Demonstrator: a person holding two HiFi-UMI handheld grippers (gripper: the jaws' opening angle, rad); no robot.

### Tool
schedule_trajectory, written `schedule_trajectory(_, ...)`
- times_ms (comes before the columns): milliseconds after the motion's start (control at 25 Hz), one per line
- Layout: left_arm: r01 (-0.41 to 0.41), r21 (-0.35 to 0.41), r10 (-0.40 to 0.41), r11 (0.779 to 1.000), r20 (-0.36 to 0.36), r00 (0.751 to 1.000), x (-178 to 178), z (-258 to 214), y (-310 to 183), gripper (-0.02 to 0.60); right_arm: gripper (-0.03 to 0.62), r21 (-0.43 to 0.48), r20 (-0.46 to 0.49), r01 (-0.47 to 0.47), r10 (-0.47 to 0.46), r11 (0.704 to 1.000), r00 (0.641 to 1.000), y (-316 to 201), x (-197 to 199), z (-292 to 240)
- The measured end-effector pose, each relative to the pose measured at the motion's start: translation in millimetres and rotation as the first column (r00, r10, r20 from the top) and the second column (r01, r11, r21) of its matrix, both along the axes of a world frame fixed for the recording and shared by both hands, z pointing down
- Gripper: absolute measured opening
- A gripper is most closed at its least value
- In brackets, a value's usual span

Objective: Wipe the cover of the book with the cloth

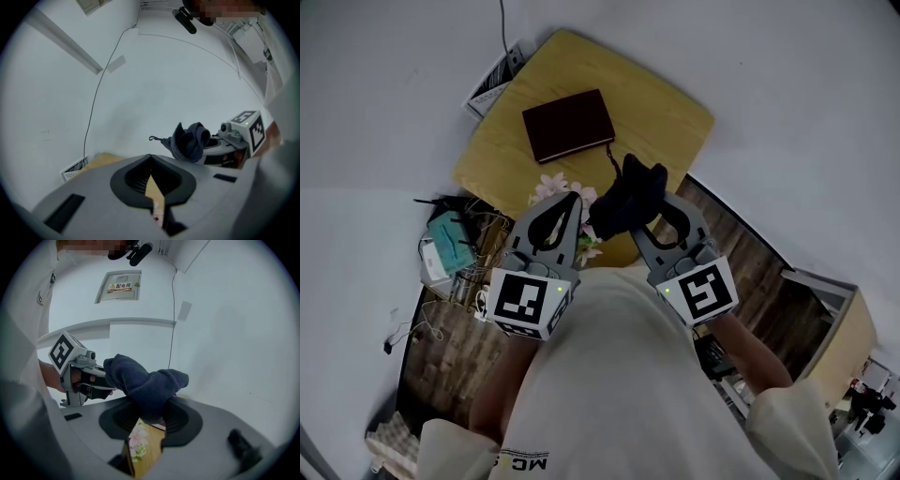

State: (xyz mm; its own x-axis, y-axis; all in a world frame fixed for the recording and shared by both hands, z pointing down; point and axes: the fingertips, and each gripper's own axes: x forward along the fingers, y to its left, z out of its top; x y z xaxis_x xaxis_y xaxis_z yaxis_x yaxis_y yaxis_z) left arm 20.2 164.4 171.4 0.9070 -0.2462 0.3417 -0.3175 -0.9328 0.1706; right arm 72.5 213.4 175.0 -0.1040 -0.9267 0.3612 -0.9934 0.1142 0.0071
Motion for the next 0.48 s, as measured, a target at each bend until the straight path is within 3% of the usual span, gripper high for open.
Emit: schedule_trajectory(480,-0.004,-0.024,0.005,1.000,0.005,1.000,-0.8,6.5,2.5,0.011,0.141,-0.019,0.005,-0.055,0.055,0.998,0.998,11.5,10.9,7.3)
